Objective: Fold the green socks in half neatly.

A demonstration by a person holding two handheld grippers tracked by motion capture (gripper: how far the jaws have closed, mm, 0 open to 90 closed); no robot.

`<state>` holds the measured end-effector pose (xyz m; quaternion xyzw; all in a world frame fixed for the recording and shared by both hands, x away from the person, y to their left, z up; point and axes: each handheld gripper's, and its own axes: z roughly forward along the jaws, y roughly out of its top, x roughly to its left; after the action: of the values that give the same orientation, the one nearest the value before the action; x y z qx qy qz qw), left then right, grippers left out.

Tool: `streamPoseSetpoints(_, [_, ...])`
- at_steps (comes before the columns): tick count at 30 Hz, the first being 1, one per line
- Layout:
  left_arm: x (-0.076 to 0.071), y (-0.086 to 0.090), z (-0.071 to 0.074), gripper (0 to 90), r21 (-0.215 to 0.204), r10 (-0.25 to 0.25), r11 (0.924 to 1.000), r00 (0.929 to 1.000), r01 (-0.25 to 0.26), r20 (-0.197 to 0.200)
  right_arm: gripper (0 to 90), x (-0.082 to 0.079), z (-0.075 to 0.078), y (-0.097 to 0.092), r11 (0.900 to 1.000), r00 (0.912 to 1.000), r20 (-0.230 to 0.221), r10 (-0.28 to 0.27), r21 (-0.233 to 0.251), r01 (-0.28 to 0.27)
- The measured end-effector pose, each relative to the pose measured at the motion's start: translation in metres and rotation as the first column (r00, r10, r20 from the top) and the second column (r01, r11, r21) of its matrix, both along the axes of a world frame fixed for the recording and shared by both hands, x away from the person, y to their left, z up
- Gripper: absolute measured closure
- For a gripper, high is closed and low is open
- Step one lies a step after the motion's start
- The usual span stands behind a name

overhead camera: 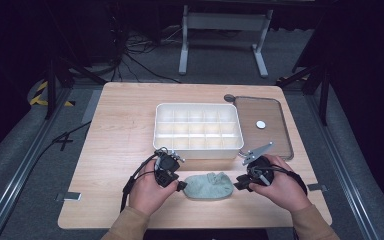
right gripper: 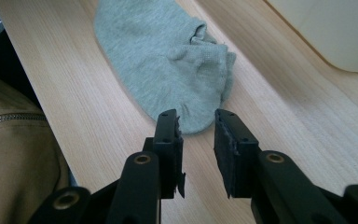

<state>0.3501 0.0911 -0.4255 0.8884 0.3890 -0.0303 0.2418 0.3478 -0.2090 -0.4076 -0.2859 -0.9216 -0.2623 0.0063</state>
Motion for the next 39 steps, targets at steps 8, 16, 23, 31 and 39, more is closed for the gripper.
streamPoseSetpoints(8, [0.003, -0.016, -0.014, 53.4, 0.030, -0.011, 0.9995, 0.9996, 0.012, -0.025, 69.8, -0.002, -0.004, 0.002, 0.9999, 1.0000, -0.002, 0.007, -0.010, -0.007])
streamPoseSetpoints(16, [0.006, -0.025, -0.021, 52.6, 0.049, -0.007, 0.9988, 0.9994, 0.009, -0.033, 69.3, -0.004, -0.007, 0.002, 0.9998, 1.0000, -0.006, 0.004, -0.017, -0.004])
streamPoseSetpoints(23, [0.006, -0.031, -0.022, 59.5, 0.042, -0.019, 0.9989, 0.9992, 0.021, -0.035, 68.6, -0.006, -0.008, -0.001, 0.9999, 1.0000, -0.005, -0.004, -0.015, 0.004])
streamPoseSetpoints(31, [0.002, -0.039, -0.023, 79.6, 0.040, -0.023, 0.9989, 0.9992, 0.025, -0.033, 68.6, -0.008, -0.007, -0.002, 0.9999, 1.0000, 0.002, -0.007, -0.012, 0.007])
streamPoseSetpoints(39, [0.001, -0.031, -0.017, 80.9, 0.035, -0.012, 0.9993, 0.9985, 0.014, -0.053, 77.4, -0.009, -0.002, 0.002, 0.9996, 0.9996, 0.025, 0.012, 0.024, -0.012])
